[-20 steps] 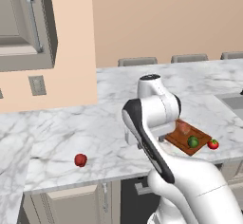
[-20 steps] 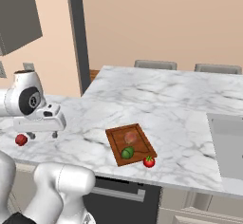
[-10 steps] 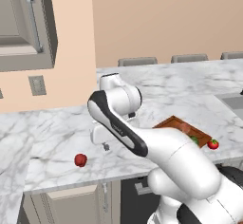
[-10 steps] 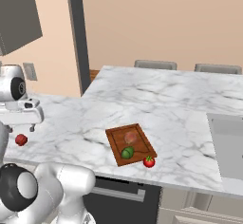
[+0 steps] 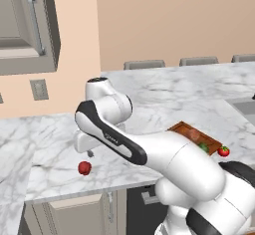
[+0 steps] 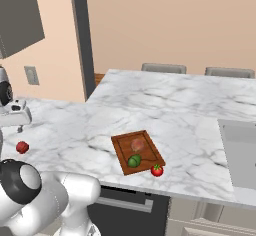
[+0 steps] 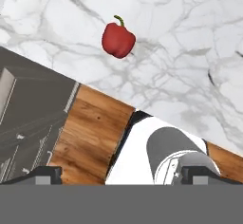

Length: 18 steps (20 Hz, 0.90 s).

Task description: Place the avocado, onion, tomato, and bell pepper on the cutting board.

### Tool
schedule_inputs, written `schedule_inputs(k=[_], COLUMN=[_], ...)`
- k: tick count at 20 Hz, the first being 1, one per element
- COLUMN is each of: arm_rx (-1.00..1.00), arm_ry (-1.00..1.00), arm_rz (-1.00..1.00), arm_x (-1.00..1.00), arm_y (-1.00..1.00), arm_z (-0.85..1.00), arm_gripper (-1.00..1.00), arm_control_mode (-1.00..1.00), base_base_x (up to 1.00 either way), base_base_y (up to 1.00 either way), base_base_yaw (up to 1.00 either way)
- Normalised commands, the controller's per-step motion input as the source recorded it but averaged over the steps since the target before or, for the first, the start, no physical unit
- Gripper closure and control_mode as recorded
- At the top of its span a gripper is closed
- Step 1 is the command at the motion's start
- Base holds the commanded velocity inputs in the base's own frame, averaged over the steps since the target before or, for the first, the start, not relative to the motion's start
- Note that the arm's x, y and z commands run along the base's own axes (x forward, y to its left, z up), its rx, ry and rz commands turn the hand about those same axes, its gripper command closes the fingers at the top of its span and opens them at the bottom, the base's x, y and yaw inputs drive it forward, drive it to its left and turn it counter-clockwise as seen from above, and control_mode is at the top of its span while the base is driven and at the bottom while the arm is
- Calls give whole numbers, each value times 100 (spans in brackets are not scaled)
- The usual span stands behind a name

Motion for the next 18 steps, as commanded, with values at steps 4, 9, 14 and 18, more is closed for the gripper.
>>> schedule_inputs(k=[4, 9, 14, 18], arm_rx=[19, 2, 0, 0], arm_ry=[-28, -13, 0, 1], arm_rz=[2, 0, 0, 0], arm_x=[20, 33, 30, 17], arm_y=[39, 21, 1, 6], arm_z=[0, -2, -19, -24], arm_gripper=[-100, -100, -100, -100], arm_control_mode=[-100, -100, -100, -100], base_base_x=[0, 0, 0, 0], base_base_y=[0, 0, 0, 0], base_base_yaw=[0, 0, 0, 0])
